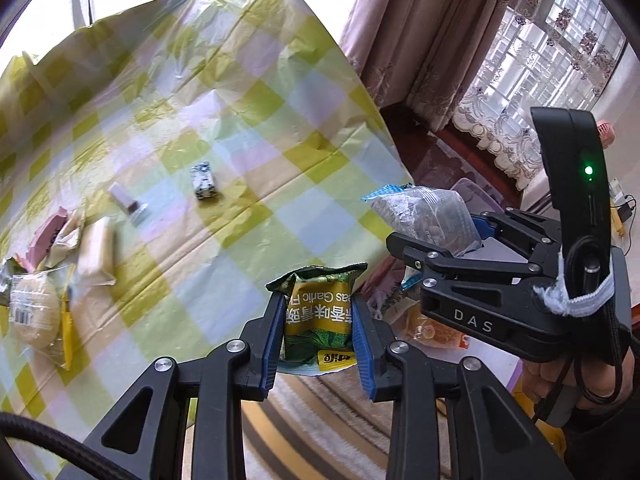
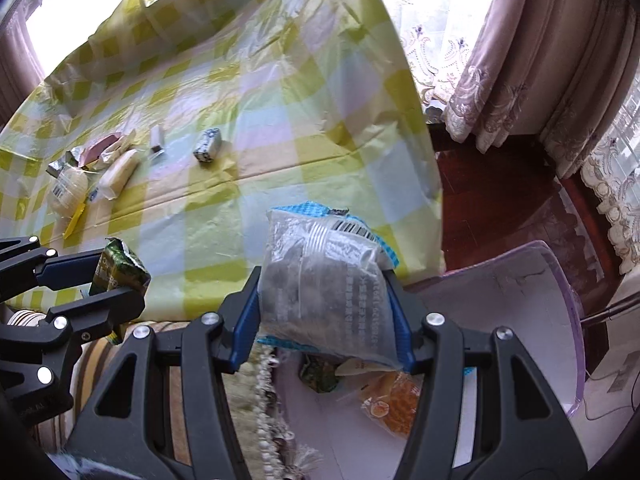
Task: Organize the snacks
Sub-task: 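Carry both packs over the white box and open both grippers to drop them, then return both grippers from the box to the snacks on the table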
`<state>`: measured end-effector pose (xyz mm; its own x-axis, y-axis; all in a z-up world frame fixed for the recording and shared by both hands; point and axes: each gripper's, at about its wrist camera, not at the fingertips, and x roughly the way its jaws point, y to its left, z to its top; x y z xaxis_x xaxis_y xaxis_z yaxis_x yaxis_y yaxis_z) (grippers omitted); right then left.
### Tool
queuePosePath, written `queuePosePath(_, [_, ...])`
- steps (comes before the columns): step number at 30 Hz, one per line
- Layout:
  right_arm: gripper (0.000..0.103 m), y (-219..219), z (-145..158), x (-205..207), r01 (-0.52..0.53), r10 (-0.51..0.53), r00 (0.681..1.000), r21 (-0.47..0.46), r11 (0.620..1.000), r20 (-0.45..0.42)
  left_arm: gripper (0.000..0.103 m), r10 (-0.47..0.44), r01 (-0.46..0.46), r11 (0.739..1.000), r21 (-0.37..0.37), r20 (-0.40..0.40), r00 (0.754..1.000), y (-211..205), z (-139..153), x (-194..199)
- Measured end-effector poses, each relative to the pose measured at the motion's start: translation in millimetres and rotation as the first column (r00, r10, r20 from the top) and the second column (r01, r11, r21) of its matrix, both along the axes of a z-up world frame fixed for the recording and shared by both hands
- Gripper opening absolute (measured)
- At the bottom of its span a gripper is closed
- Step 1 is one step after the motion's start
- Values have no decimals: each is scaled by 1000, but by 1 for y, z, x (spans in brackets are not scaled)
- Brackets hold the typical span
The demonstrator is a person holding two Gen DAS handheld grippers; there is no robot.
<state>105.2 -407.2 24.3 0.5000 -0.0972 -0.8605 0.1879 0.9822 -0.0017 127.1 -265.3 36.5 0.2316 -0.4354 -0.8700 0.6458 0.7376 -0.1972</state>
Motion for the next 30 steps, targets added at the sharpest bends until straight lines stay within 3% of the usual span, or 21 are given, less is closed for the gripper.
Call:
queuePosePath(12, [61, -67, -7, -31, 149, -150, 988, -18, 989, -37, 35, -166, 160, 985, -63, -103, 981, -57, -12, -34])
queuePosePath(15, [69, -76, -7, -34, 174, -175, 984, -23, 984, -46, 49, -201, 194, 979, -71, -125, 972, -63, -15, -42])
queuePosePath(30, [74, -56, 1, -18, 139, -140, 990, -31, 990, -29, 50, -110, 96, 990, -102, -136, 985, -32, -14, -23])
